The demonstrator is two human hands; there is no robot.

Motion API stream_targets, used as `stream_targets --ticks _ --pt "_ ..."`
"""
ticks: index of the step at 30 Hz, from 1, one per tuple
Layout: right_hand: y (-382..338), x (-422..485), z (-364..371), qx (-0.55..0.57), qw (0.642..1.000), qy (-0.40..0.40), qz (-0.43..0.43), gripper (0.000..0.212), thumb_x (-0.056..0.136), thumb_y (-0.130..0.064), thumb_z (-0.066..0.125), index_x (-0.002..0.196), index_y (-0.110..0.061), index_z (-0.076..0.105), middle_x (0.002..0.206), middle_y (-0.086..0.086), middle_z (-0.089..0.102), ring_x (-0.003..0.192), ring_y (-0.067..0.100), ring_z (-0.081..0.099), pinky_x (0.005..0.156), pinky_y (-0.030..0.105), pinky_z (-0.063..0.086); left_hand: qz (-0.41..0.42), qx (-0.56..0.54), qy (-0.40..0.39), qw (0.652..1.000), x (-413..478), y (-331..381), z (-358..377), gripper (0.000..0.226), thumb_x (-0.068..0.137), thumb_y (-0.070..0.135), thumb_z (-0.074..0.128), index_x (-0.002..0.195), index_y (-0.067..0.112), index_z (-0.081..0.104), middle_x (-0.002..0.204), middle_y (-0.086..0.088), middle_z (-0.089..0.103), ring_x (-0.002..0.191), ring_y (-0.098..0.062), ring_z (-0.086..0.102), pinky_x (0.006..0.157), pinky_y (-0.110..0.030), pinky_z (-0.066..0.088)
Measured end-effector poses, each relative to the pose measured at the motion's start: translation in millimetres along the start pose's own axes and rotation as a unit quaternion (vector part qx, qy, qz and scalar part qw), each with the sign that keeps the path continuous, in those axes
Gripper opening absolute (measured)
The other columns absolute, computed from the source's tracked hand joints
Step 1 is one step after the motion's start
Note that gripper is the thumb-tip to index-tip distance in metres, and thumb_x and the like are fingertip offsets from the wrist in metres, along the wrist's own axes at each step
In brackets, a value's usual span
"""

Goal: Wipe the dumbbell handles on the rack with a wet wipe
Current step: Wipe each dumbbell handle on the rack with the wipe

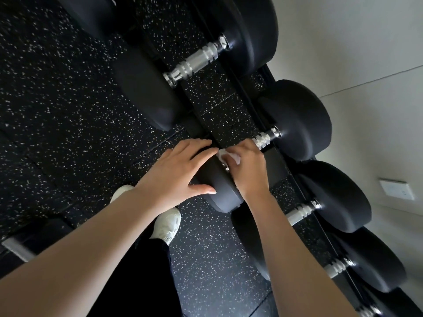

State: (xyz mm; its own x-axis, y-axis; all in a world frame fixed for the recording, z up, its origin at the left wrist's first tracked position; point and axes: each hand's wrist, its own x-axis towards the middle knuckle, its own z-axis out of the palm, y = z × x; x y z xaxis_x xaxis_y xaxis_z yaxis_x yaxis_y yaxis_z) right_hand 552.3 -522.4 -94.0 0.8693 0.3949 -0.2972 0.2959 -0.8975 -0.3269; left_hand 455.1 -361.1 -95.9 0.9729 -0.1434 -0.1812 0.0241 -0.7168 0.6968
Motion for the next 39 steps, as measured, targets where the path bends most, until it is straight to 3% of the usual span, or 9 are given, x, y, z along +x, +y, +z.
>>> stream_targets --ticks 6,11,17,21,25,28,30,35,39 --pt "-4 2 -1 -0.055 0.998 0.002 0.036 0.022 0.086 -0.026 0.065 0.103 -0.014 0.070 0.100 0.006 0.055 0.091 0.026 0.056 0.075 0.026 0.040 0.004 -0.015 0.014 1.000 -1 -3 2 0.077 0.074 0.066 0.043 0.137 0.022 0.039 0.143 0.001 0.039 0.130 -0.022 0.034 0.091 -0.052 0.046" --pt "-8 4 -1 -0.088 0.994 0.023 0.067 0.023 0.086 -0.026 0.064 0.104 -0.013 0.070 0.102 0.009 0.056 0.092 0.031 0.057 0.077 0.032 0.045 0.010 -0.009 0.030 0.999 0 -4 4 0.076 0.072 0.062 0.053 0.135 0.021 0.044 0.141 0.001 0.042 0.127 -0.019 0.033 0.088 -0.047 0.047" --pt "-1 15 -12 -0.027 0.972 0.190 0.133 0.022 0.086 -0.017 0.066 0.103 -0.003 0.069 0.104 0.014 0.058 0.081 0.033 0.062 0.073 0.038 0.054 0.012 -0.006 0.038 0.999 0 -6 7 0.077 0.072 0.063 0.052 0.136 0.023 0.043 0.142 0.003 0.041 0.127 -0.018 0.032 0.089 -0.045 0.046" --pt "-5 22 -16 -0.011 0.947 0.266 0.181 0.022 0.088 -0.018 0.063 0.102 -0.003 0.071 0.105 0.015 0.060 0.074 0.035 0.064 0.065 0.027 0.041 0.012 0.002 0.043 0.999 -1 -6 8 0.077 0.071 0.064 0.054 0.136 0.023 0.044 0.141 0.004 0.042 0.127 -0.017 0.032 0.087 -0.045 0.046" --pt "-11 28 -15 -0.046 0.918 0.302 0.252 0.023 0.090 -0.030 0.060 0.104 -0.015 0.071 0.111 0.007 0.064 0.076 0.034 0.064 0.062 0.027 0.033 0.011 -0.007 0.042 0.999 0 -7 9 0.076 0.072 0.064 0.053 0.136 0.024 0.043 0.142 0.004 0.041 0.127 -0.018 0.032 0.088 -0.046 0.046" --pt "-9 34 -16 -0.044 0.910 0.283 0.300 0.027 0.092 -0.036 0.055 0.111 -0.023 0.068 0.112 0.004 0.065 0.087 0.031 0.064 0.065 0.027 0.033 0.010 -0.014 0.040 0.999 0 -7 9 0.076 0.072 0.064 0.053 0.136 0.025 0.042 0.143 0.005 0.040 0.128 -0.017 0.030 0.090 -0.046 0.045" --pt "-7 33 -16 -0.041 0.922 0.248 0.293 0.027 0.091 -0.036 0.055 0.112 -0.024 0.067 0.108 0.005 0.067 0.089 0.030 0.064 0.065 0.027 0.036 0.011 -0.014 0.040 0.999 0 -7 8 0.075 0.072 0.063 0.053 0.136 0.024 0.043 0.142 0.005 0.040 0.127 -0.017 0.031 0.090 -0.046 0.045" --pt "-16 8 -7 -0.074 0.970 0.132 0.191 0.022 0.087 -0.037 0.064 0.101 -0.022 0.071 0.084 0.006 0.071 0.064 0.019 0.059 0.056 0.023 0.037 0.011 -0.008 0.046 0.999 1 -6 7 0.075 0.070 0.064 0.054 0.134 0.024 0.045 0.140 0.004 0.042 0.125 -0.018 0.033 0.087 -0.045 0.046" --pt "-19 2 -6 -0.102 0.982 0.037 0.155 0.022 0.086 -0.042 0.063 0.099 -0.026 0.071 0.084 0.005 0.070 0.075 0.027 0.065 0.061 0.029 0.046 0.009 -0.009 0.045 0.999 1 -6 7 0.075 0.070 0.063 0.054 0.133 0.024 0.045 0.141 0.004 0.042 0.125 -0.018 0.032 0.087 -0.044 0.046"
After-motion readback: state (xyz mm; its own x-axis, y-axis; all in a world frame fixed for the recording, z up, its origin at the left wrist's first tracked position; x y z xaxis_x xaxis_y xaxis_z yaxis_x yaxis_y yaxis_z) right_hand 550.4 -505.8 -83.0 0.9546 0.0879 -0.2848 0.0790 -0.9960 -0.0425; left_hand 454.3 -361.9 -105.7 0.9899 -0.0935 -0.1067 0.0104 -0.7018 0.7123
